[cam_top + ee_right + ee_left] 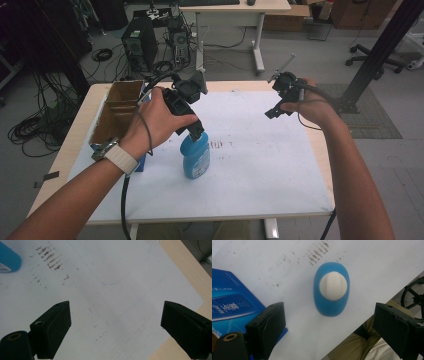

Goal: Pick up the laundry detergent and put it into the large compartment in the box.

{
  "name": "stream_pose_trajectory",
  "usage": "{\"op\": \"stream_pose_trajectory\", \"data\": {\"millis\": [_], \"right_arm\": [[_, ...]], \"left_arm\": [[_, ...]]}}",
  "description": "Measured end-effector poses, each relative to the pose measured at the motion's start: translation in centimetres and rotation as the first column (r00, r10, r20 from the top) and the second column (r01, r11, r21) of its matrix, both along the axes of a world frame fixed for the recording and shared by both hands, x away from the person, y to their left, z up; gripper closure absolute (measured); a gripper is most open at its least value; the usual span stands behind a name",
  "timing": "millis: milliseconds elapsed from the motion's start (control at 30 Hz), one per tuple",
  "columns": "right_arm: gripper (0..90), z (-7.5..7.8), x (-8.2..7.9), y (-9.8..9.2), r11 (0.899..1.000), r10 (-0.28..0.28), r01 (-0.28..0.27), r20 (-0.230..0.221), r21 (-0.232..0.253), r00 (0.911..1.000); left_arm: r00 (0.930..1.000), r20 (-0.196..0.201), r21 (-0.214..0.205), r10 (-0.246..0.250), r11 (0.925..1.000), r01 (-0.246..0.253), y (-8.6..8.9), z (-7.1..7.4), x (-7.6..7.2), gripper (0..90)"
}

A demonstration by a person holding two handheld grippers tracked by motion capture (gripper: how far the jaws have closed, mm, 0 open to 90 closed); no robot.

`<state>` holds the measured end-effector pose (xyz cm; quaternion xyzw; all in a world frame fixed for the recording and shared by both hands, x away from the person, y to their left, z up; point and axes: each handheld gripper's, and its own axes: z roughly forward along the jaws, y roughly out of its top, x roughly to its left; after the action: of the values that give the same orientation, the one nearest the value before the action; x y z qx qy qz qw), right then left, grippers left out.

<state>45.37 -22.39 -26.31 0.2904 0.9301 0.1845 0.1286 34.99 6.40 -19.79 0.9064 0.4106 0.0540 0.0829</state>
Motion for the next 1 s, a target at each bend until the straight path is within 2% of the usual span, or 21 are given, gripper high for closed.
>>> {"op": "stream_pose_trajectory", "data": {"millis": [200, 367, 1000], "right_arm": [[9.3, 0.1, 0.0, -0.1, 1.0, 0.002, -0.002, 0.003, 0.004, 1.0], [9.3, 0.1, -0.1, -0.2, 1.0, 0.003, -0.003, 0.003, 0.004, 1.0], [9.3, 0.1, 0.0, -0.1, 1.0, 0.01, -0.01, 0.003, 0.005, 0.9999]], "left_arm": [[0.9999, -0.01, -0.001, 0.014, 0.9999, -0.014, -0.2, -0.5, 0.3, 10.8], [0.9997, 0.0, -0.002, 0.026, 0.9997, -0.026, -0.3, -0.8, 0.6, 10.9], [0.9996, -0.018, -0.011, 0.023, 0.9997, -0.023, -1.0, -2.9, 1.1, 10.5]]}}
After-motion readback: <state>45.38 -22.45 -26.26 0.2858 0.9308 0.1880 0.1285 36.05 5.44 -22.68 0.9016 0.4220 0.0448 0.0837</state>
